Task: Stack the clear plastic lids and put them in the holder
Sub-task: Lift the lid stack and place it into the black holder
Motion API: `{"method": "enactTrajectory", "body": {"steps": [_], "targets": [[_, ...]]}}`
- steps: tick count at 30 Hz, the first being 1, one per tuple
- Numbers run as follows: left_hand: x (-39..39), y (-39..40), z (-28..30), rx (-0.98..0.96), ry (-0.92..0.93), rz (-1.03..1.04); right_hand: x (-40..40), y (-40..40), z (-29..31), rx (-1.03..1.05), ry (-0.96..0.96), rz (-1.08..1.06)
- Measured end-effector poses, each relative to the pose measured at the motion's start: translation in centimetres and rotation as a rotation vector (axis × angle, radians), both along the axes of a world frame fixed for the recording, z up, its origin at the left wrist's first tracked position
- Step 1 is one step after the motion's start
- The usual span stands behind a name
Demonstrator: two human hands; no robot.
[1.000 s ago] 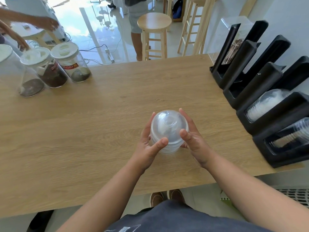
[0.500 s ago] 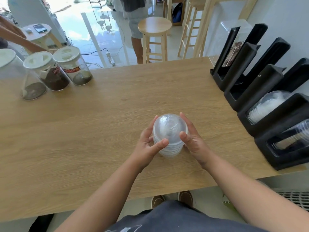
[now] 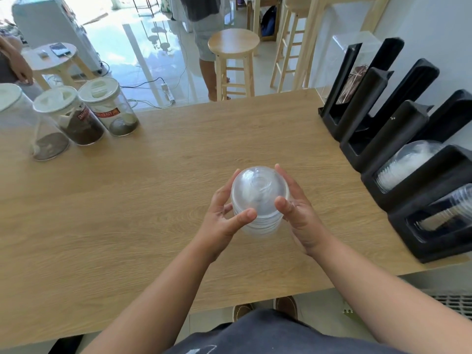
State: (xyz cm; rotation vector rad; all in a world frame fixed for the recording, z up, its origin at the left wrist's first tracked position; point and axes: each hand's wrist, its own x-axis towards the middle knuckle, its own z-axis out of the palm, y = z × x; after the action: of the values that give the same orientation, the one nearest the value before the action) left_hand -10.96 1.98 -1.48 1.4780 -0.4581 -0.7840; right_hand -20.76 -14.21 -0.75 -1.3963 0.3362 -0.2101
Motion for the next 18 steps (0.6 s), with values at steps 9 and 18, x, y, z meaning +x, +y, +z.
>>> {"method": "enactTrajectory", "body": {"steps": [9, 18], "targets": [[1.7, -6.9, 8.0, -0.146, -0.067, -0.161, -0.3, -4.9, 8.0, -0.059, -0.13, -0.1], [0.0, -18.0, 16.2, -0.225, -0.206, -0.348, -4.3, -12.9, 16.1, -0.231, -0.213, -0.278]]}}
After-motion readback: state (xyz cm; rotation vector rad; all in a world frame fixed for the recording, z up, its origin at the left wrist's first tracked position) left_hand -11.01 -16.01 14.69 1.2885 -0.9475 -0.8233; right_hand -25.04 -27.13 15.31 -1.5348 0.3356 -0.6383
